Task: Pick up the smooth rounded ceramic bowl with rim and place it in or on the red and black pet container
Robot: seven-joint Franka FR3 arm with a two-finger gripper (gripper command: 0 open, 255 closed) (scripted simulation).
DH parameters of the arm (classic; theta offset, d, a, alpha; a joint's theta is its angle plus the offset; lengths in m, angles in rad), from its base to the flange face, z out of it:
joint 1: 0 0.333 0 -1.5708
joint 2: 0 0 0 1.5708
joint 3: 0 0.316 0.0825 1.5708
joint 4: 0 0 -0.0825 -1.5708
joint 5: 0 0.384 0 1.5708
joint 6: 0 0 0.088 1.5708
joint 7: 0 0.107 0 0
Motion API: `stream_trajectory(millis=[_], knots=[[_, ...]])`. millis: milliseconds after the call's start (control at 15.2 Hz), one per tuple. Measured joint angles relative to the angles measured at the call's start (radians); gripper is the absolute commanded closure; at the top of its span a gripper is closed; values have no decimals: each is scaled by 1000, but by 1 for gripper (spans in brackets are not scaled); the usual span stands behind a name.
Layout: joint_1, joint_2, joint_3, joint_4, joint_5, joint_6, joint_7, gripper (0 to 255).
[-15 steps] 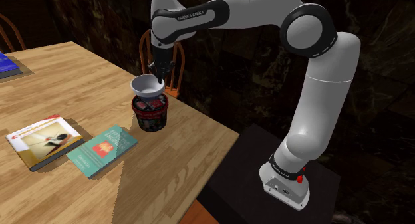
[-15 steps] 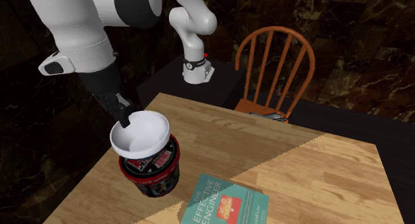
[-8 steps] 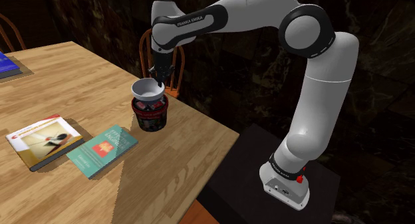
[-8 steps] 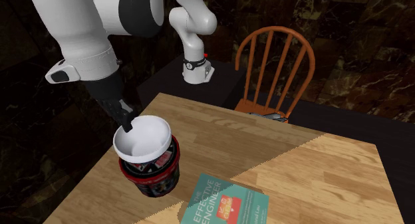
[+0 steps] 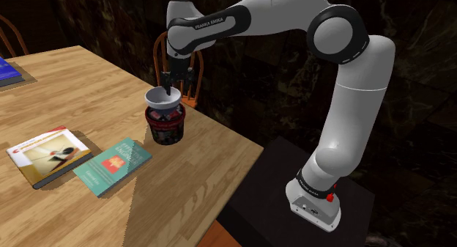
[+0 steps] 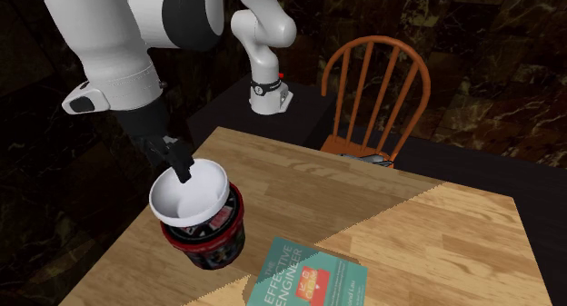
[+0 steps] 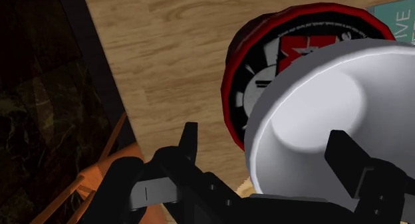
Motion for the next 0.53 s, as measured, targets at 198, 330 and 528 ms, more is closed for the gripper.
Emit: stream_trajectory(millis=[198,330,528], knots=[[-2,-15,1,22,3,-36,-2,0],[-5,-30,1,55,7,-83,-5,0],[-6,-35,1,78,8,-111,-5,0]])
